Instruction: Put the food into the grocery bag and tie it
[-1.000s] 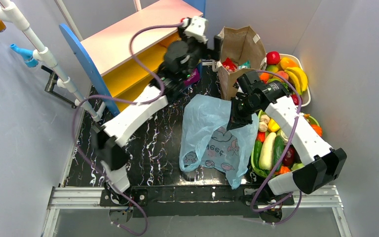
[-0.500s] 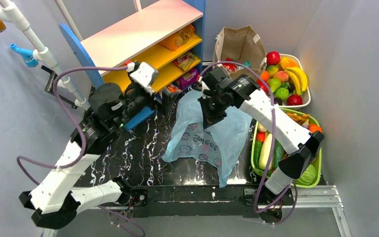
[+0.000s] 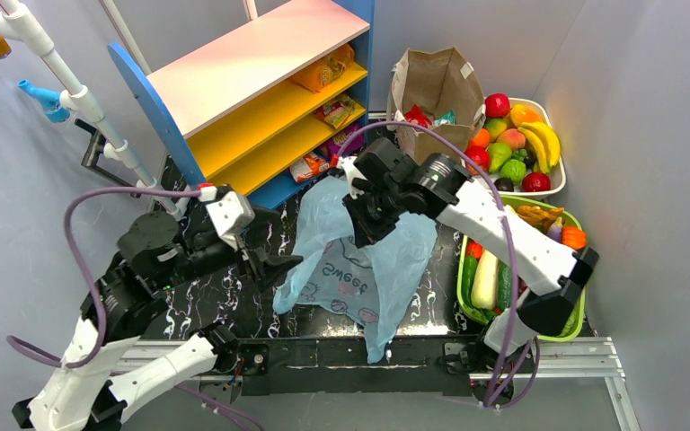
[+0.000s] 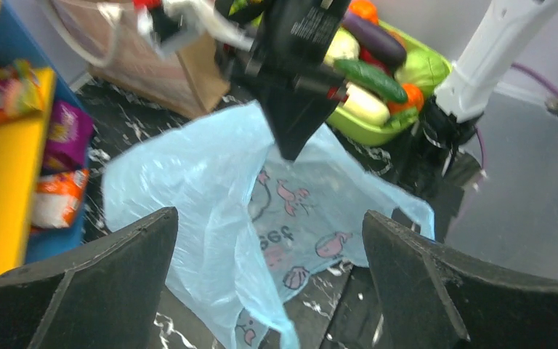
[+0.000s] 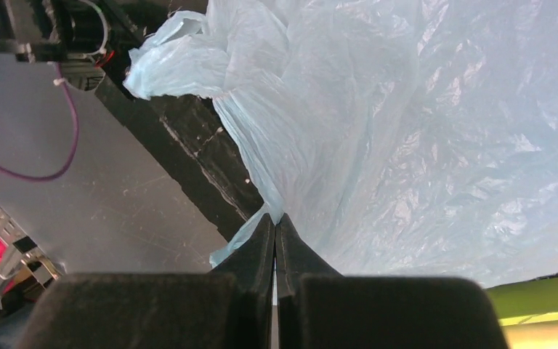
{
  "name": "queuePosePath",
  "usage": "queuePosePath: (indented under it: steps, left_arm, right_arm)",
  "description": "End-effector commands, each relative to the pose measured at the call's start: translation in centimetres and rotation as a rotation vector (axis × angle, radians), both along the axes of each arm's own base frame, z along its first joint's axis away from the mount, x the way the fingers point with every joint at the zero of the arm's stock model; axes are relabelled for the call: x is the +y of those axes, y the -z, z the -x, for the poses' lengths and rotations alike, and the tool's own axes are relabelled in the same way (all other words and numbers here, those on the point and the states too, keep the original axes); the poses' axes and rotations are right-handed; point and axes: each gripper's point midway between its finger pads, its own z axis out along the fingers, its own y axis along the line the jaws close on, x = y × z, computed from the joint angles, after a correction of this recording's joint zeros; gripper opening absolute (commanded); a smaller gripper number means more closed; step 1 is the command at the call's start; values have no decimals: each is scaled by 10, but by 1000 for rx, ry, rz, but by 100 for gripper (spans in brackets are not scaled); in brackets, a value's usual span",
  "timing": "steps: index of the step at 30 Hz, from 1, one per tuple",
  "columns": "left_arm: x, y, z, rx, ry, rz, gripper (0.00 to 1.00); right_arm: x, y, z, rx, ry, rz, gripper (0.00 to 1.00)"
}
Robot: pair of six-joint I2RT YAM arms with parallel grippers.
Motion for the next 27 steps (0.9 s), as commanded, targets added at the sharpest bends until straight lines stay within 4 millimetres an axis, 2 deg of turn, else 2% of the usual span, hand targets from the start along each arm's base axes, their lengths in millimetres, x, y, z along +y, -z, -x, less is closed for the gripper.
queuePosePath:
  steps: [1,11,19,22,23,27]
  left_arm:
    - [-22,32,5,100,103,-46,98]
    - [-76,64,0,65,239,-173,98]
    - [-97,105,-27,-23,223,-329,96]
    - [-104,119,-37,-33,206,-349,87]
    - [-106,121,-40,-43,198,-345,81]
    - [-114,130,-45,-45,203,-356,44]
  right_arm:
    - [-6,-26,10,-96,-29,-111,1]
    - [-9,-30,16,-67,25,-136,1]
    - [-10,-41,20,-78,37,-184,1]
    - [-13,-45,25,-75,27,-205,1]
    - [-13,-46,28,-69,15,-220,1]
    - [-13,-52,37,-76,-16,-288,1]
